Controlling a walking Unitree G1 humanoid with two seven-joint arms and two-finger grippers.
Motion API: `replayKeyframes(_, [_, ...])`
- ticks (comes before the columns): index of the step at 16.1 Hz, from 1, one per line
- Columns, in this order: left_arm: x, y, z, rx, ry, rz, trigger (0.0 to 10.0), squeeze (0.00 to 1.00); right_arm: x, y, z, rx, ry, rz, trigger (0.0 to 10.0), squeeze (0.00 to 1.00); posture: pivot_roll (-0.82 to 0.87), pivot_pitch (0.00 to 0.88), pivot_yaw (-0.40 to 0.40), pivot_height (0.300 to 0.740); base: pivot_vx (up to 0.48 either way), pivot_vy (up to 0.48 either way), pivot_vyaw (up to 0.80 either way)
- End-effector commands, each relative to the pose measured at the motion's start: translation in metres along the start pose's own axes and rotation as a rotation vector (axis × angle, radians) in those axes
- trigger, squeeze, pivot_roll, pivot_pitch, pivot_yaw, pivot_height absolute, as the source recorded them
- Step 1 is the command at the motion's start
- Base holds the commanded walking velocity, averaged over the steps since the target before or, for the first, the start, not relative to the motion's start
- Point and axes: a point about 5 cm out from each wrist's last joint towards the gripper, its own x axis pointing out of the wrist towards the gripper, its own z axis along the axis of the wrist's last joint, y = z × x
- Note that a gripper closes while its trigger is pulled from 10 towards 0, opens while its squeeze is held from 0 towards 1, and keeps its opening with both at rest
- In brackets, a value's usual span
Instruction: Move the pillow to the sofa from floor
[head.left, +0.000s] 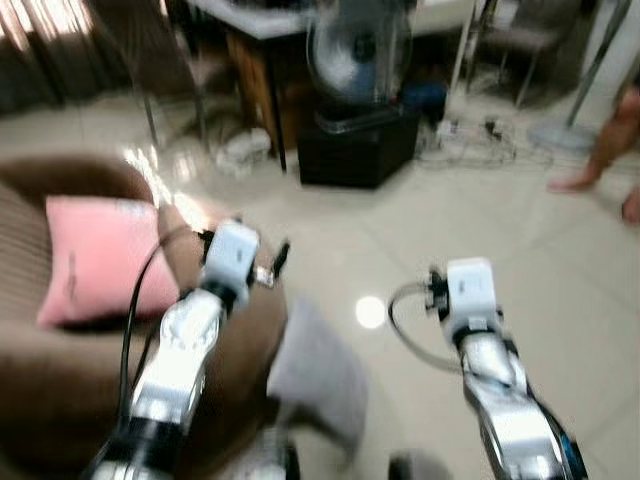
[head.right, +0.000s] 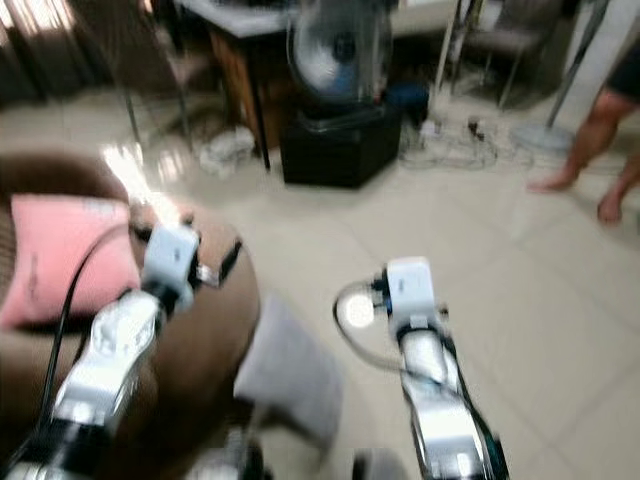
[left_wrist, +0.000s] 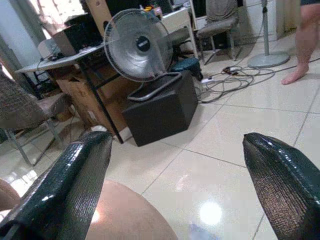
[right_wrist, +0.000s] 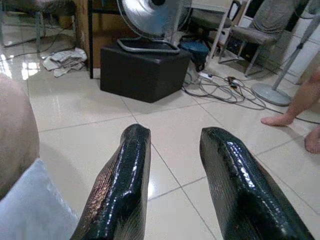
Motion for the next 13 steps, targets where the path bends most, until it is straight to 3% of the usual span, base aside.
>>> replayKeyframes(1, [-0.0004, 0.0015, -0.0021, 0.001, 0.009, -0.004, 10.0, 0.00, -0.0003, 0.0022, -0.0010, 0.007, 0.008, 0.005, 10.0, 0.00, -0.05, 0.000, 0.073, 0.612, 0.000, 0.000, 0.00])
replayKeyframes(7, [0.0000, -0.0002, 0.0018, 0.022, -0.032, -0.030, 10.0, 0.00, -0.0027, 0.0039, -0.0035, 0.004, 0.005, 0.013, 10.0, 0.00, -0.06, 0.000, 0.075, 0.568, 0.000, 0.000, 0.00])
replayKeyframes(13, [0.0004, -0.0015, 0.0016, 0.027, -0.035, -0.047, 10.0, 0.00, -0.0045, 0.0053, -0.0043, 0.036, 0.002, 0.022, 10.0, 0.00, -0.05, 0.000, 0.074, 0.568, 0.345, 0.000, -0.11])
